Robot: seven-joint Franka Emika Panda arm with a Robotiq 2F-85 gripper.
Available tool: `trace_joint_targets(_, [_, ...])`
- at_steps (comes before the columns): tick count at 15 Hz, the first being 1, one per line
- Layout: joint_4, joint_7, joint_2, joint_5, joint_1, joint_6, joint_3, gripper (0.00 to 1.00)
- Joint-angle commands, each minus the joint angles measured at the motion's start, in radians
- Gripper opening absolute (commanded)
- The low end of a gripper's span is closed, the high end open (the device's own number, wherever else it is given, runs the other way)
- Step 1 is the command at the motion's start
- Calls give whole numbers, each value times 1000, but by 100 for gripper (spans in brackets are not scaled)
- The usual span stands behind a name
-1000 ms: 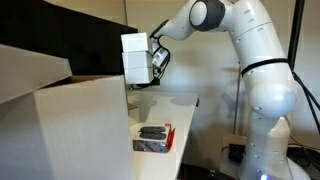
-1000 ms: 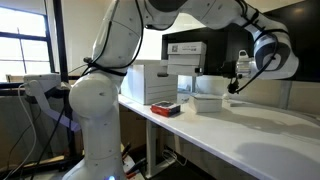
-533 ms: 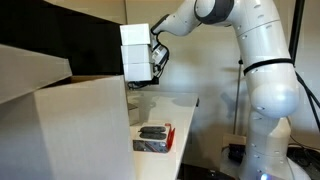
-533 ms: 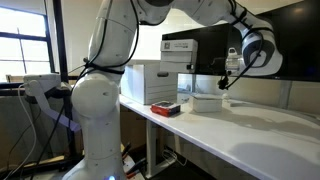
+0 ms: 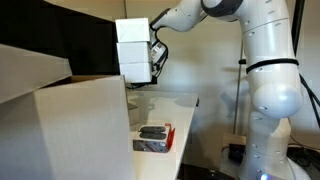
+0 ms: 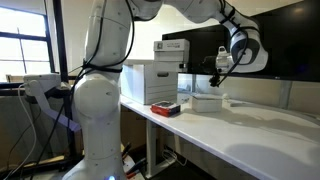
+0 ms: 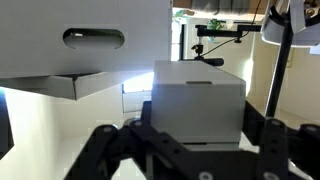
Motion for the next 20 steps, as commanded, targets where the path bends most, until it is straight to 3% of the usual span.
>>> trace_joint_targets(1, [-59, 28, -71, 30, 8, 28, 10, 58])
trace_joint_targets(7, [-62, 45, -87, 53, 14, 31, 13, 58])
trace_joint_targets(8, [-17, 13, -41, 14, 15, 17, 17, 83])
trace_joint_targets(13, [-18, 17, -42, 19, 15, 18, 16, 83])
trace_joint_targets(14, [-18, 17, -42, 19, 15, 18, 16, 58])
trace_joint_targets(20, [-17, 12, -77, 26, 21, 3, 28, 58])
